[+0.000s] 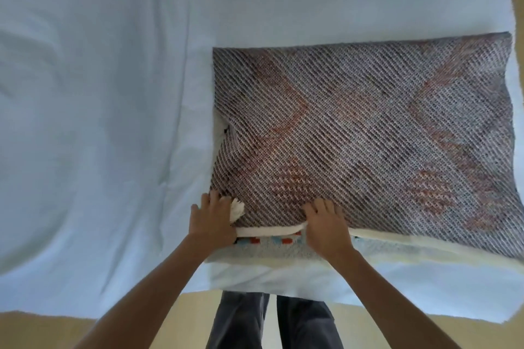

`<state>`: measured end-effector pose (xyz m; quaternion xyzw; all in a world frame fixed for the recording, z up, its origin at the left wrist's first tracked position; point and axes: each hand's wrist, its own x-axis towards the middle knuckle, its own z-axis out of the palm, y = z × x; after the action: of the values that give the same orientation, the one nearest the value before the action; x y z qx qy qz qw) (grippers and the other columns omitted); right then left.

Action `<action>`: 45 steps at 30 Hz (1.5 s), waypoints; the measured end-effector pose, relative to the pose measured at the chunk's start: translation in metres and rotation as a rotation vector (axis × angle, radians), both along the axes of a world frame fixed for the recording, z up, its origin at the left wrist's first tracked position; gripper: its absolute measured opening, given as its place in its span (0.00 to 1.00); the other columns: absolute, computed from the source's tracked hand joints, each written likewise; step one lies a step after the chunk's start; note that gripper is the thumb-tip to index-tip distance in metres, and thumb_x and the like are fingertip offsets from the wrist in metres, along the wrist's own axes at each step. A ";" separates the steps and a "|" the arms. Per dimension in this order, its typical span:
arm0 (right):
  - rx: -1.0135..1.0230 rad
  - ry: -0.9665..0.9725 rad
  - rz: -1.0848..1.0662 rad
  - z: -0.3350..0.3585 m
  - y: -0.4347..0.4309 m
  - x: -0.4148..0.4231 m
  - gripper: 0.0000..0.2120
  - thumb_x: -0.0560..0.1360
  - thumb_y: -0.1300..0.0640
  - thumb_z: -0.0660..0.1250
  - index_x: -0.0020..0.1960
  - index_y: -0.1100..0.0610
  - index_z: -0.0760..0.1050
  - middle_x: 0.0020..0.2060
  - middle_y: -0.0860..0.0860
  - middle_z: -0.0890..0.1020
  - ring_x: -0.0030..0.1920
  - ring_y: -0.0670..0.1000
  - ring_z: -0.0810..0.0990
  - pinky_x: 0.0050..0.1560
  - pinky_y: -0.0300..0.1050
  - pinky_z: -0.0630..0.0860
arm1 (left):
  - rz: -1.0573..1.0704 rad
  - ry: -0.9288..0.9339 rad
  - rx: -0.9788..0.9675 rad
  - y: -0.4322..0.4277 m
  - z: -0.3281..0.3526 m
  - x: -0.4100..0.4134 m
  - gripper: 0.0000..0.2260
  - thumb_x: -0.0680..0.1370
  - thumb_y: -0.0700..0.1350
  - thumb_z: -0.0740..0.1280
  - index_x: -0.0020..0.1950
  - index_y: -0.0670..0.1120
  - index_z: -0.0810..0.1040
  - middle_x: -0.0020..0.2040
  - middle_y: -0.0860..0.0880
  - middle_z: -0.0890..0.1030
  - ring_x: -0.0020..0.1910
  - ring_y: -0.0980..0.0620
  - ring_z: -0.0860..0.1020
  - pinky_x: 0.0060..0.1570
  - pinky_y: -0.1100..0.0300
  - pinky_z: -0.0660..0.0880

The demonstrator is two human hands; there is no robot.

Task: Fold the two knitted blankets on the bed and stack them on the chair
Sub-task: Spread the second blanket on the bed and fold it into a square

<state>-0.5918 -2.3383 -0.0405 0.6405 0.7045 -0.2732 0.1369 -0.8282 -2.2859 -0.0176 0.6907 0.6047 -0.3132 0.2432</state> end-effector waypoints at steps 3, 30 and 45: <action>0.007 -0.059 0.096 0.000 -0.003 -0.003 0.22 0.72 0.56 0.66 0.64 0.57 0.67 0.60 0.56 0.70 0.61 0.57 0.67 0.63 0.55 0.64 | -0.138 -0.022 0.023 -0.011 -0.009 0.003 0.33 0.68 0.58 0.66 0.67 0.50 0.57 0.70 0.43 0.55 0.68 0.40 0.58 0.62 0.43 0.65; 0.182 0.040 0.364 0.014 -0.029 -0.085 0.18 0.64 0.57 0.74 0.53 0.56 0.76 0.50 0.56 0.78 0.48 0.57 0.77 0.46 0.51 0.77 | 0.551 -0.378 0.008 -0.029 -0.008 -0.049 0.18 0.75 0.39 0.57 0.65 0.45 0.68 0.60 0.41 0.75 0.59 0.39 0.73 0.57 0.45 0.71; 0.199 0.290 0.289 0.014 -0.013 -0.121 0.11 0.71 0.61 0.69 0.53 0.61 0.78 0.47 0.57 0.81 0.47 0.58 0.79 0.47 0.50 0.75 | 0.168 0.090 -0.073 -0.062 -0.011 -0.092 0.21 0.72 0.44 0.66 0.65 0.46 0.69 0.67 0.43 0.64 0.67 0.43 0.63 0.63 0.50 0.65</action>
<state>-0.7125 -2.3508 -0.0265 0.4972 0.8249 -0.2688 0.0081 -0.9204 -2.3480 -0.0289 0.6134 0.6591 -0.3441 0.2663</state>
